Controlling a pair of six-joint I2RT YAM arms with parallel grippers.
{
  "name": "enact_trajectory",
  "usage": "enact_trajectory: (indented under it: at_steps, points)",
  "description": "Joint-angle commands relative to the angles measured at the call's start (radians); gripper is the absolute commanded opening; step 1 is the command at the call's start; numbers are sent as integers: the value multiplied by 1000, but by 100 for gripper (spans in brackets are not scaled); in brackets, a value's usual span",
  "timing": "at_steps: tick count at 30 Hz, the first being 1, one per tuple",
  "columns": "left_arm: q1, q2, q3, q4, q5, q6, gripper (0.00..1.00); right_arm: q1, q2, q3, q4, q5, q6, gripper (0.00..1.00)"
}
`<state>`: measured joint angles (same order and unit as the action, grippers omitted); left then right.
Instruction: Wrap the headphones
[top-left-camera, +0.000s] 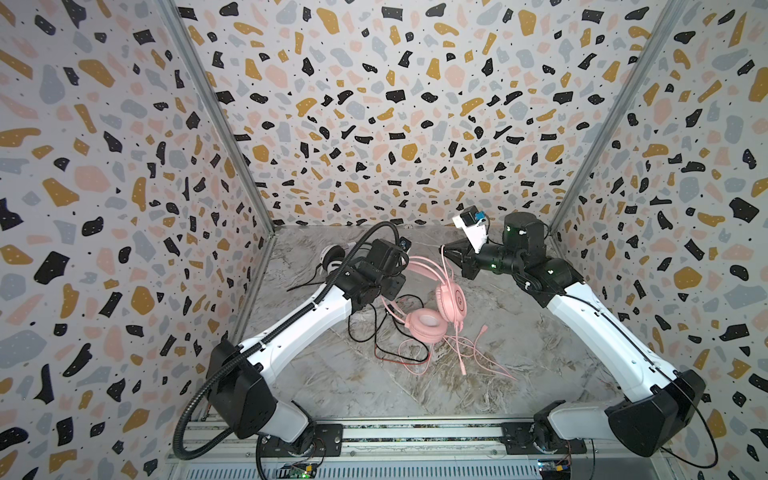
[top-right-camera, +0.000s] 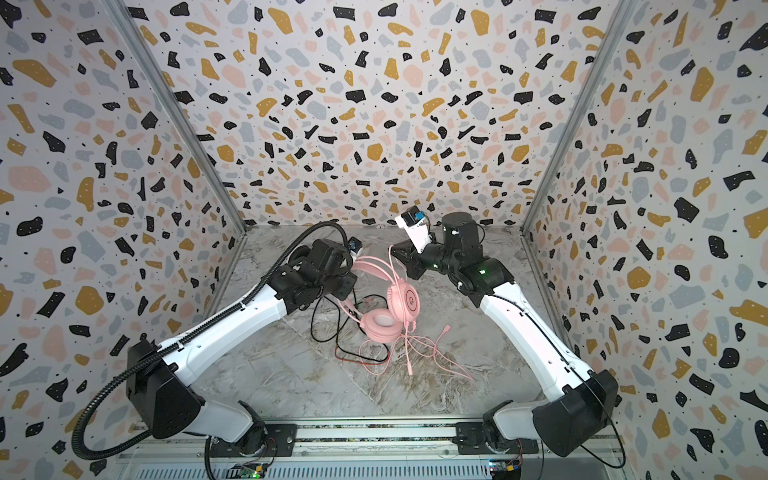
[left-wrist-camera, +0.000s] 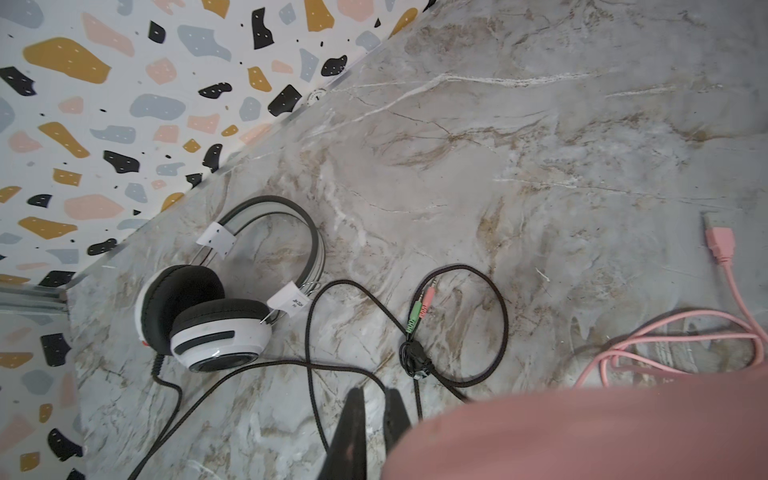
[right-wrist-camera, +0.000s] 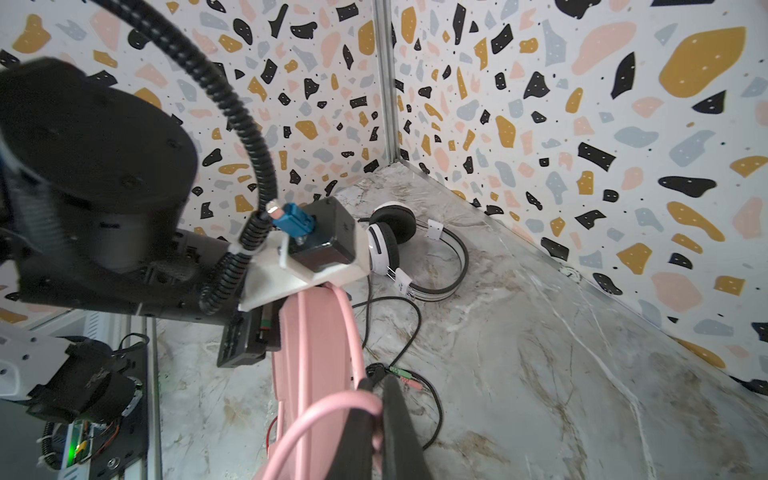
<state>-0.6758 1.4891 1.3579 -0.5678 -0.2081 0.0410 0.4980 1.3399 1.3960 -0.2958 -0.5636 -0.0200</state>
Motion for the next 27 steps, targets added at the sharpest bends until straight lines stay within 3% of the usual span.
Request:
enact_trajectory:
  at_steps: [1,10,18,27]
  points:
    - [-11,4,72,18,113,-1,0,11,-14,20,67,-11,6,0]
    - [-16,-66,27,120,409,-46,0,-22,20,-12,81,164,41,0]
    - [-12,-134,-17,239,572,-98,0,-61,27,-64,135,59,71,2]
    - [41,-165,-53,344,686,-159,0,-127,-34,-140,231,-96,134,14]
